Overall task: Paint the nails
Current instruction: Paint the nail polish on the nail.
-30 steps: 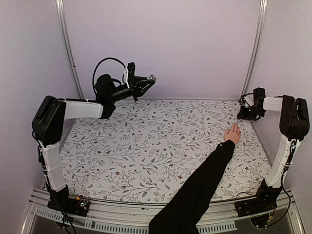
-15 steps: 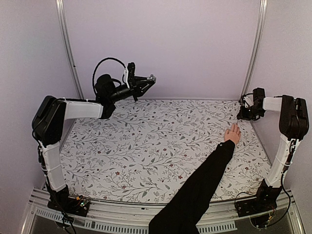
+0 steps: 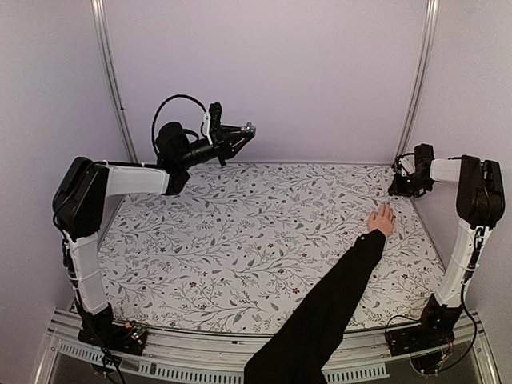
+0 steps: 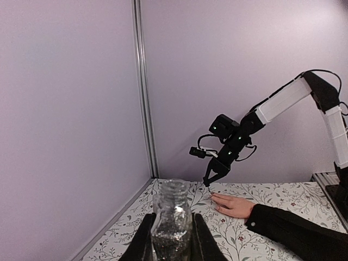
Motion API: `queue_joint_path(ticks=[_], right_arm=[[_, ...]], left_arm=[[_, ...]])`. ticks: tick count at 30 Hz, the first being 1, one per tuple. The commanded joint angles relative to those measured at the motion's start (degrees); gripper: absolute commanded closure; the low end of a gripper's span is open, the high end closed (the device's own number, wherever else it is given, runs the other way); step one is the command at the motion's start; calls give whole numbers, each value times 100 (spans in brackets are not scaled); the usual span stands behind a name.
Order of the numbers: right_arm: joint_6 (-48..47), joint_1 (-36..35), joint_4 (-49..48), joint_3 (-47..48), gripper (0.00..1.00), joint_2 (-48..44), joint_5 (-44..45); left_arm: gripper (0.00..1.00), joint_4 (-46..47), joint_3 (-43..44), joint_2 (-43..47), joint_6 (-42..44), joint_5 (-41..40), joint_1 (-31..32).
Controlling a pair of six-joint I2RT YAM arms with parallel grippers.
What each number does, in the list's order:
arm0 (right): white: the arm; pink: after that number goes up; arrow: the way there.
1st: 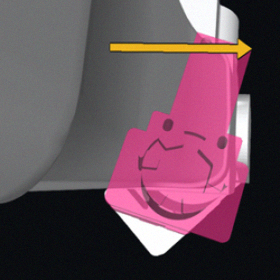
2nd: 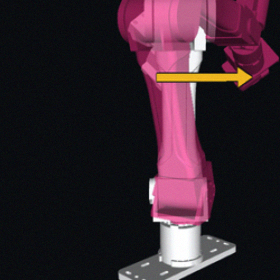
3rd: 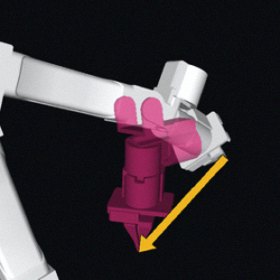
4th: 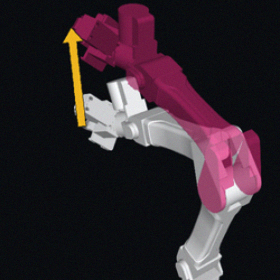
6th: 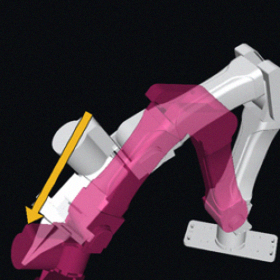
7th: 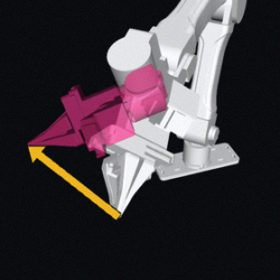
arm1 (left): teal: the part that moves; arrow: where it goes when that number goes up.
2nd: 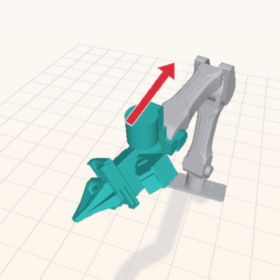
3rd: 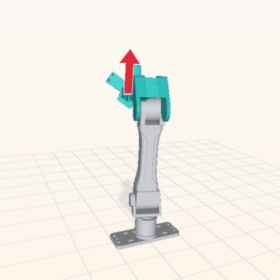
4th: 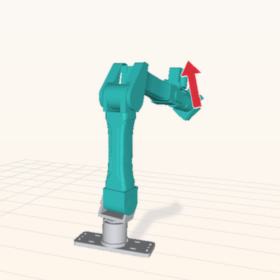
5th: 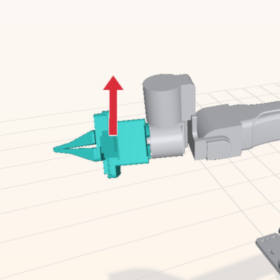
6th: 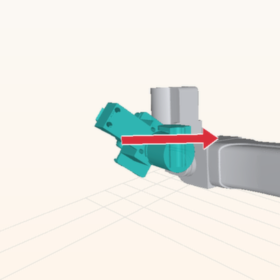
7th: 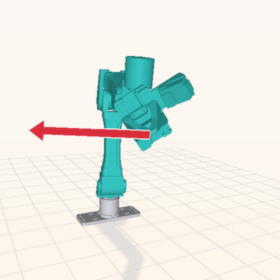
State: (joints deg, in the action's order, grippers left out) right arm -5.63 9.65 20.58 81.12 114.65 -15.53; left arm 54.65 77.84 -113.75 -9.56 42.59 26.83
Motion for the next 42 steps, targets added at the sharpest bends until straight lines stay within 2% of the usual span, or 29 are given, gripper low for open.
queue_joint_path(ticks=[1,27,42], right_arm=[[-31,-38,38,174,100,101,8],[-44,-42,178,536,100,0,41],[-39,-42,82,78,100,-273,-27]], left_arm=[[100,200,38,-93,-35,-31,-85],[100,205,48,-105,-59,-31,-114],[100,243,-61,-9,-68,-14,-93]])
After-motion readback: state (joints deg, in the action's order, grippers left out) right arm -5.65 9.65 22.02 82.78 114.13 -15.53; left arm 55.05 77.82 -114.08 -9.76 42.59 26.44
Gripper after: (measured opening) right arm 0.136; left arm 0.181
